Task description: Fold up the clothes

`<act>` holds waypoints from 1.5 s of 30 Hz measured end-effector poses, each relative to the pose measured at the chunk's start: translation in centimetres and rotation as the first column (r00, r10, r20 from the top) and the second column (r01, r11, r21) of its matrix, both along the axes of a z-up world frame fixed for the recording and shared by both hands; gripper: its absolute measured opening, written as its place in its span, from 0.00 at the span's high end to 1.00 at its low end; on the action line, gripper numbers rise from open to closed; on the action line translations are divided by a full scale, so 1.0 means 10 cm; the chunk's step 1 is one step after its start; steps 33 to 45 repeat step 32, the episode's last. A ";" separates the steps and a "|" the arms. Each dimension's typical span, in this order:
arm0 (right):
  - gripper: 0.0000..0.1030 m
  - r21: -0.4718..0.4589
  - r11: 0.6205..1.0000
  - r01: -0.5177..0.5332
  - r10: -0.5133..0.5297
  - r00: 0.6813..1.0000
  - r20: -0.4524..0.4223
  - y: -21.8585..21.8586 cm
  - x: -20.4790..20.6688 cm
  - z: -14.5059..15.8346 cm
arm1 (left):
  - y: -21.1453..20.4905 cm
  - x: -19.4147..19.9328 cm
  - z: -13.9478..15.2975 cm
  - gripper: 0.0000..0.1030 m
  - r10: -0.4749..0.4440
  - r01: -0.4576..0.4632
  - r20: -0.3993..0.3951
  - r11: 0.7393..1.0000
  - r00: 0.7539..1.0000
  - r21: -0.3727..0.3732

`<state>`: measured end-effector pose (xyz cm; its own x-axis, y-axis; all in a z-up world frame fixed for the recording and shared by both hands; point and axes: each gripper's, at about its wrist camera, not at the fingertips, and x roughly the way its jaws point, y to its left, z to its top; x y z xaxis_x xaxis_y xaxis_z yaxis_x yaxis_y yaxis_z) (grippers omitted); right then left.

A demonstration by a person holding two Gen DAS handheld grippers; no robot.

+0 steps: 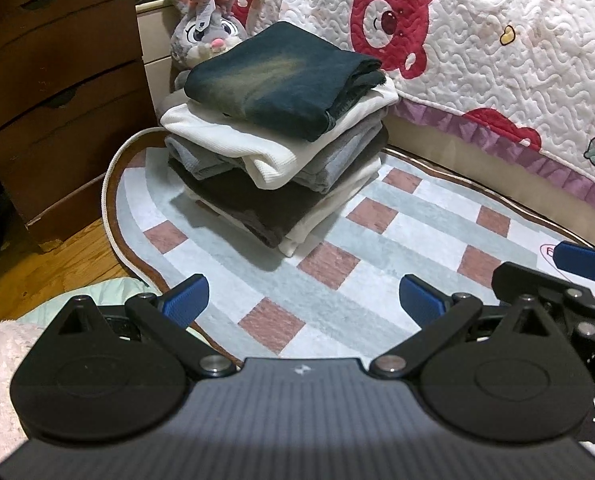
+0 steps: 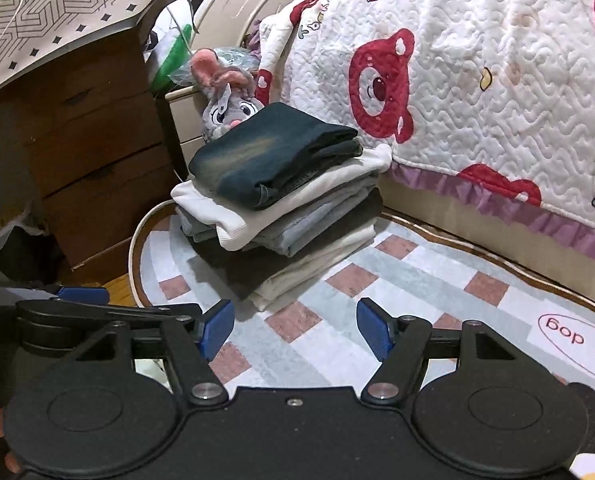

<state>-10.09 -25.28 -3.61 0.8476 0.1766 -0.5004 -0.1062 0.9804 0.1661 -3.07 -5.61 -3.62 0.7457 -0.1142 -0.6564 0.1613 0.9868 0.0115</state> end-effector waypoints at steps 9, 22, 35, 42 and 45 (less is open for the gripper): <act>0.30 0.052 0.999 0.010 -0.009 1.000 -0.020 -0.01 0.00 -0.03 | 0.02 0.00 -0.01 0.00 0.016 -0.015 -0.004 1.000 1.000 0.005; 0.30 0.080 0.997 0.018 -0.015 0.999 -0.036 -0.05 -0.03 -0.06 | 0.01 0.00 0.00 0.00 0.001 -0.001 0.007 1.000 1.000 0.015; 0.30 0.085 0.996 0.020 -0.017 0.999 -0.035 -0.05 -0.03 -0.05 | 0.00 0.00 -0.01 0.00 0.002 -0.002 0.011 0.999 1.000 0.033; 0.30 0.085 0.996 0.020 -0.017 0.999 -0.035 -0.05 -0.03 -0.05 | 0.00 0.00 -0.01 0.00 0.002 -0.002 0.011 0.999 1.000 0.033; 0.30 0.085 0.996 0.020 -0.017 0.999 -0.035 -0.05 -0.03 -0.05 | 0.00 0.00 -0.01 0.00 0.002 -0.002 0.011 0.999 1.000 0.033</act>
